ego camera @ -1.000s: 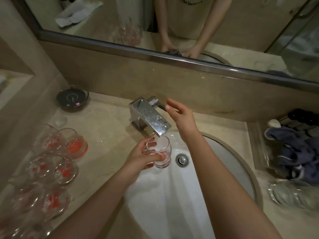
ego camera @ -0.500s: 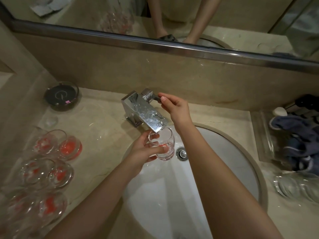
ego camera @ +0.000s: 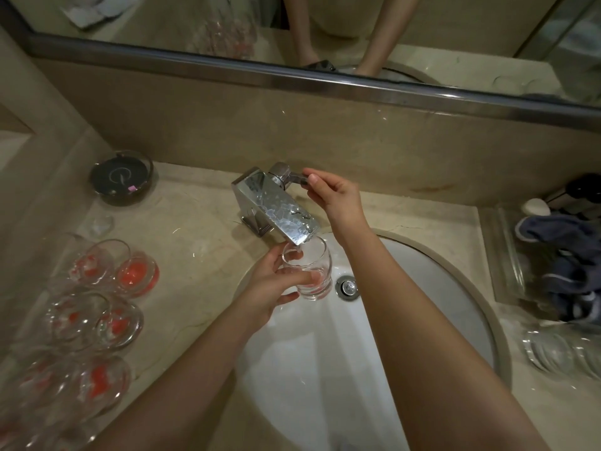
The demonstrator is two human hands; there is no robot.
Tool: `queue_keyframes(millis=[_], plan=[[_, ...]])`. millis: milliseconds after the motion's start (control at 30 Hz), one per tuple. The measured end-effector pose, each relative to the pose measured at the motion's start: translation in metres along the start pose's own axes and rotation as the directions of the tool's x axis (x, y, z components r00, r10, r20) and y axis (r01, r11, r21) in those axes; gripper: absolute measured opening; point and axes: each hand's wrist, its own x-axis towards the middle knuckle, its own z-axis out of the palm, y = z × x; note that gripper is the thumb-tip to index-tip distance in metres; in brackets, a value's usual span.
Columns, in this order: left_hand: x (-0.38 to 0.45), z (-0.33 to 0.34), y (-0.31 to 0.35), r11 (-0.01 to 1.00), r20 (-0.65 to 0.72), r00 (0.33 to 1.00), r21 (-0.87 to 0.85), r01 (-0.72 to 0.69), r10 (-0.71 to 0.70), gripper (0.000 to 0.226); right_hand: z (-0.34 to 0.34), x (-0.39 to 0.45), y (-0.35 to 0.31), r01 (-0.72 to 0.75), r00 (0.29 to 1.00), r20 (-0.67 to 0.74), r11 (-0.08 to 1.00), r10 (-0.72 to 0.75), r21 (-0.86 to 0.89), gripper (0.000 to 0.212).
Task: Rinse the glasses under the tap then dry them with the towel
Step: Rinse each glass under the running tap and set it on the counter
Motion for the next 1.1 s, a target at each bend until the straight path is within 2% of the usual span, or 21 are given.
queue_keyframes(millis=[167,300,400,467,533,600,733,800,867,933,1000,1100], plan=[[0.0,-0.001,-0.002,1.0,0.009,1.0,-0.023,-0.005,0.005,0.066,-0.002,-0.001,0.001,0.008,1.0,-0.005,1.0,-0.008,0.0,0.029],[0.002,-0.005,-0.005,0.999,0.026,1.0,-0.05,-0.004,0.005,0.069,-0.018,-0.018,0.015,-0.005,0.998,-0.066,1.0,0.003,-0.031,0.025],[0.003,-0.008,-0.008,0.995,0.031,1.0,-0.099,0.003,0.0,0.063,-0.034,-0.039,0.041,-0.115,0.988,-0.108,0.992,0.109,-0.052,0.016],[0.003,-0.009,-0.01,0.989,0.042,0.999,-0.145,0.005,0.001,0.06,-0.039,-0.052,0.056,-0.266,0.959,-0.123,0.961,0.255,-0.077,0.024],[0.002,-0.009,-0.011,0.985,0.051,0.999,-0.172,0.002,0.007,0.06,-0.042,-0.066,0.066,-0.41,0.911,-0.067,0.908,0.406,-0.081,0.039],[0.001,-0.01,-0.011,0.985,0.081,0.997,-0.175,-0.004,0.019,0.063,-0.043,-0.081,0.07,-0.518,0.853,0.046,0.854,0.52,-0.053,0.047],[0.0,-0.009,-0.012,0.986,0.128,0.991,-0.165,-0.009,0.031,0.059,-0.043,-0.1,0.072,-0.645,0.76,0.224,0.75,0.609,0.148,0.057],[-0.002,-0.008,-0.012,0.987,0.127,0.991,-0.163,-0.009,0.03,0.049,-0.042,-0.104,0.072,-0.653,0.757,0.225,0.72,0.613,0.236,0.056],[-0.003,-0.006,-0.012,0.987,0.14,0.989,-0.161,-0.021,0.044,0.037,-0.042,-0.107,0.072,-0.627,0.779,0.184,0.735,0.6,0.259,0.05],[-0.003,-0.005,-0.011,0.995,0.128,0.99,-0.086,-0.053,0.063,0.024,-0.043,-0.109,0.074,-0.592,0.804,0.155,0.743,0.575,0.314,0.046],[-0.001,-0.007,-0.009,0.992,0.096,0.992,0.088,-0.095,0.086,0.017,-0.044,-0.111,0.076,-0.545,0.832,0.124,0.757,0.54,0.36,0.045],[0.005,-0.013,-0.006,0.929,0.052,0.982,0.317,-0.19,0.183,0.017,-0.046,-0.111,0.081,-0.469,0.878,0.054,0.835,0.475,0.286,0.048]])
